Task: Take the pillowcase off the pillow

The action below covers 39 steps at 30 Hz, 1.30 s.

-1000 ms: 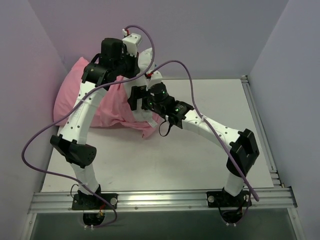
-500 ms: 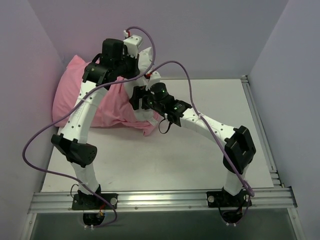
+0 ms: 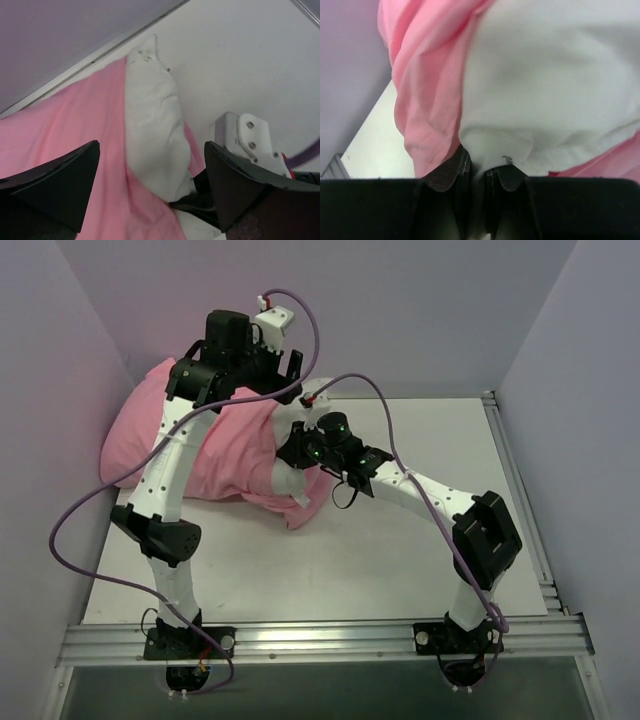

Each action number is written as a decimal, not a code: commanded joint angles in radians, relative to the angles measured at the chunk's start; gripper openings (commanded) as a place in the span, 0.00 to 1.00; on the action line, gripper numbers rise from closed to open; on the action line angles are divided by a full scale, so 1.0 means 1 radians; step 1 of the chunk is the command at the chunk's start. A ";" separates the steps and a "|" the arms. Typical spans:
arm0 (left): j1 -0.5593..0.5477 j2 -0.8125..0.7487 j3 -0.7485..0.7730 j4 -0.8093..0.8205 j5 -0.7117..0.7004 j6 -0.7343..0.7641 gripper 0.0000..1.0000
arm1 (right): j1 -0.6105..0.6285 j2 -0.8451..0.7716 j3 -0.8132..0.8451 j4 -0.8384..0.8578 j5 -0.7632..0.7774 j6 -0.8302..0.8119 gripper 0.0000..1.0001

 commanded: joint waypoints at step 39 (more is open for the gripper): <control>0.606 -0.328 -1.014 0.467 -0.007 0.216 0.02 | -0.184 -0.217 0.021 0.047 -0.221 0.216 0.00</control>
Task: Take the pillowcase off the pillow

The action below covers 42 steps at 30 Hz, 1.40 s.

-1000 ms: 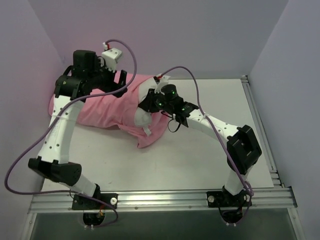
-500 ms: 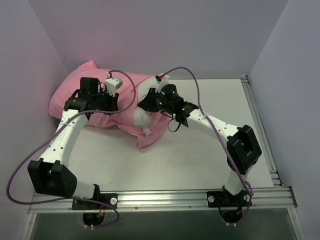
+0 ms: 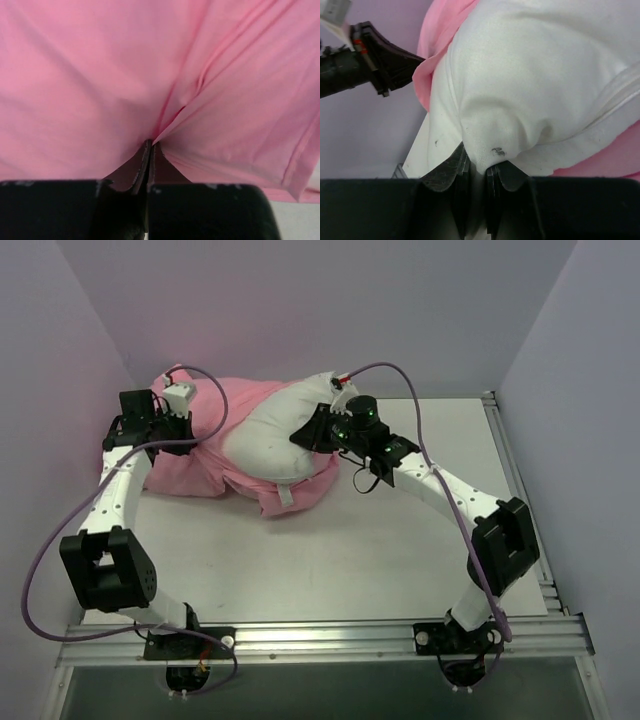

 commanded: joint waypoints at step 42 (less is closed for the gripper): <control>0.392 0.263 0.054 -0.245 0.257 0.206 0.86 | -0.393 -0.004 -0.149 -0.121 -0.297 -0.275 1.00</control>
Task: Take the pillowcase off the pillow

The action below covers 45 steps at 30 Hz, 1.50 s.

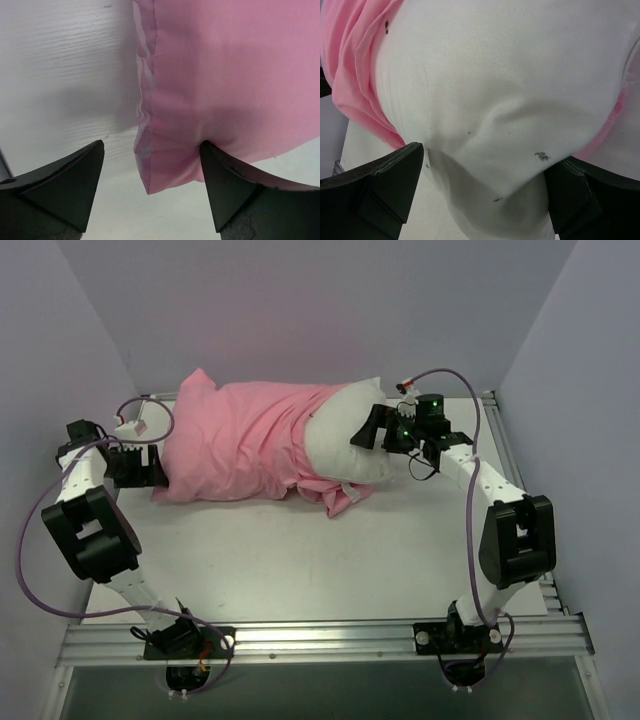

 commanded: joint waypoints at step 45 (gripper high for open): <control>0.135 -0.044 0.073 0.252 -0.413 0.006 0.02 | -0.438 -0.483 0.098 0.053 -0.249 0.209 0.00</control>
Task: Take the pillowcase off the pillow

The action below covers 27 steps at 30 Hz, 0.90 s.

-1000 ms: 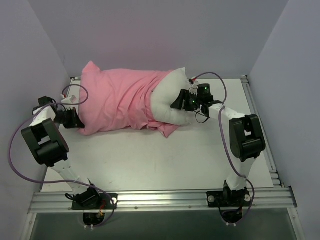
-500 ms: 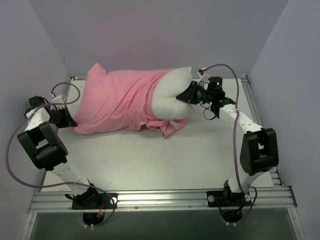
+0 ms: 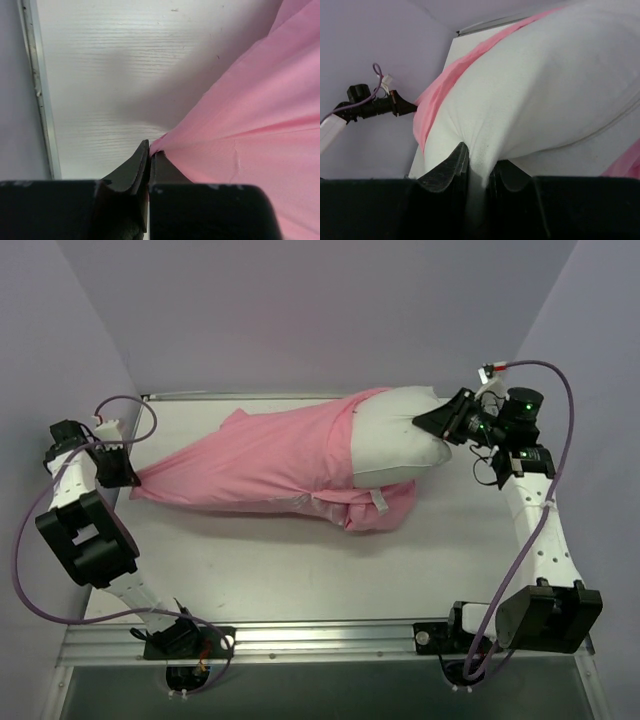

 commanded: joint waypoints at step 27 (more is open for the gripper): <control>-0.074 -0.095 0.090 0.179 -0.203 0.120 0.02 | 0.178 0.100 0.114 -0.040 0.420 -0.156 0.50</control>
